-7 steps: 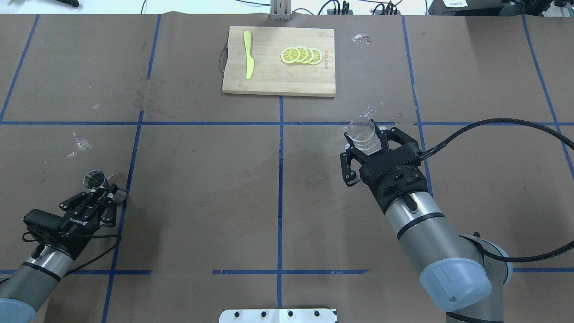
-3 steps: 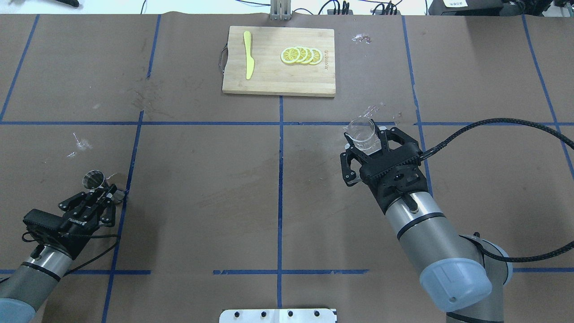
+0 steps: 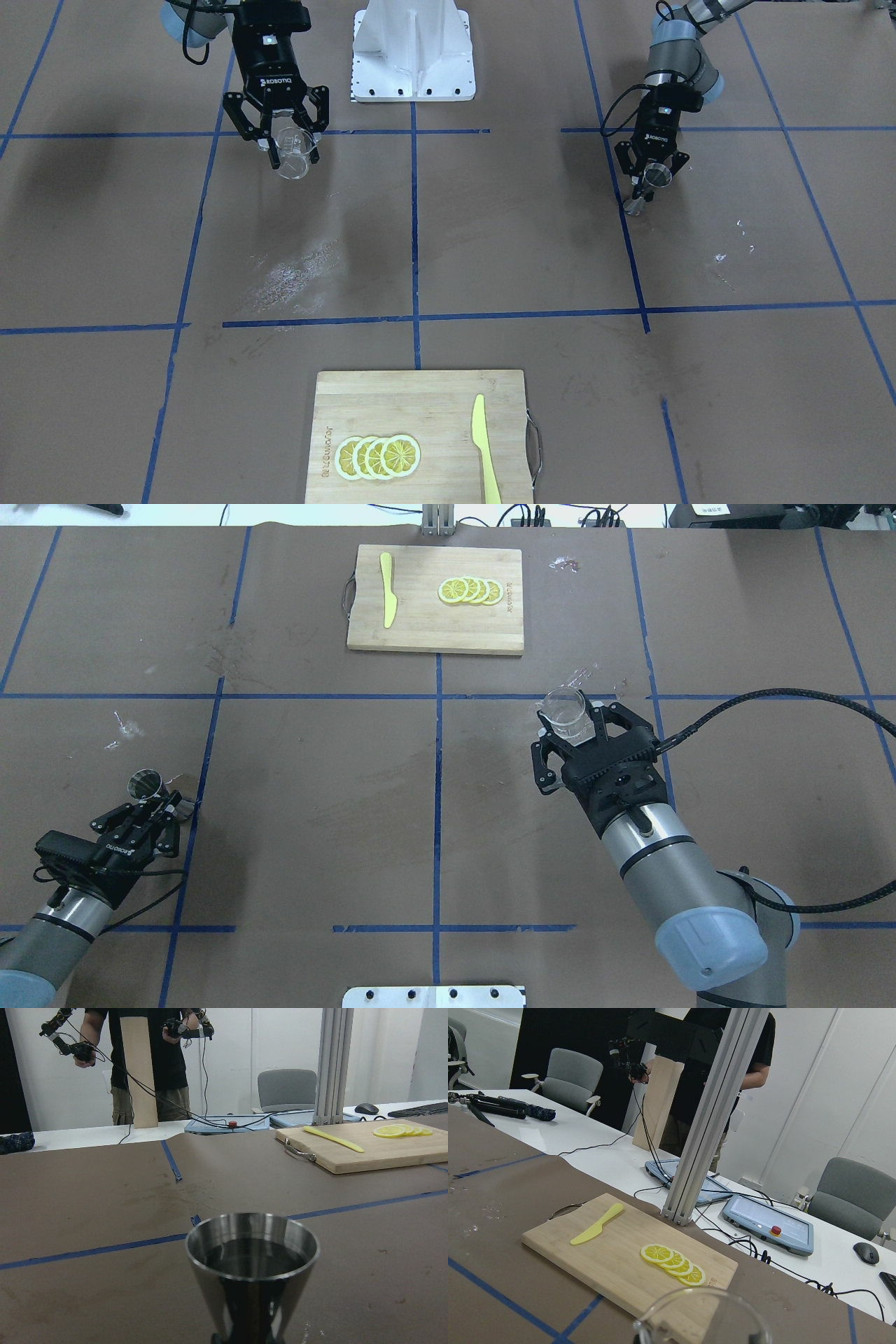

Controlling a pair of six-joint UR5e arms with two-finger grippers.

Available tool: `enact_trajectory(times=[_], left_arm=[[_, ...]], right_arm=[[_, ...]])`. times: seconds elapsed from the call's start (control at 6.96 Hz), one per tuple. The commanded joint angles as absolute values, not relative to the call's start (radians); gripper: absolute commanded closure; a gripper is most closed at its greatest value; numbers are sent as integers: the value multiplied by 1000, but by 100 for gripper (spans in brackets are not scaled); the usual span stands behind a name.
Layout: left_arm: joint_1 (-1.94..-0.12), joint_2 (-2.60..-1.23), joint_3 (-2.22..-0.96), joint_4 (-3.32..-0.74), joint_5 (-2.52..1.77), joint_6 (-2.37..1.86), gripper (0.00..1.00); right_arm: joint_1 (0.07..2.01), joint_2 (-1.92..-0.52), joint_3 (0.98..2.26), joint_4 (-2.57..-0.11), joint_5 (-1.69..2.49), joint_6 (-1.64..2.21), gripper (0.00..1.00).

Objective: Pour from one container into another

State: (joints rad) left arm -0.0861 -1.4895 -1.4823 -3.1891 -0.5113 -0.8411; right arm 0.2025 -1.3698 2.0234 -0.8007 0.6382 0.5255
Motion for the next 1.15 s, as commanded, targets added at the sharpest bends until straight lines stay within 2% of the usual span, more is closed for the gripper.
enact_trajectory(times=[0.0,0.43,1.01], left_arm=[[-86,-1489,-1476,-3189,-511,-841,76],[-86,-1489,-1470,-3191,-509,-842,74],[-86,-1489,-1471,-3195,-509,-842,49]], right_arm=[[202,-1370,2023,-801,638,526,100],[202,-1370,2023,-801,638,526,100],[202,-1370,2023,-801,638,526,100]])
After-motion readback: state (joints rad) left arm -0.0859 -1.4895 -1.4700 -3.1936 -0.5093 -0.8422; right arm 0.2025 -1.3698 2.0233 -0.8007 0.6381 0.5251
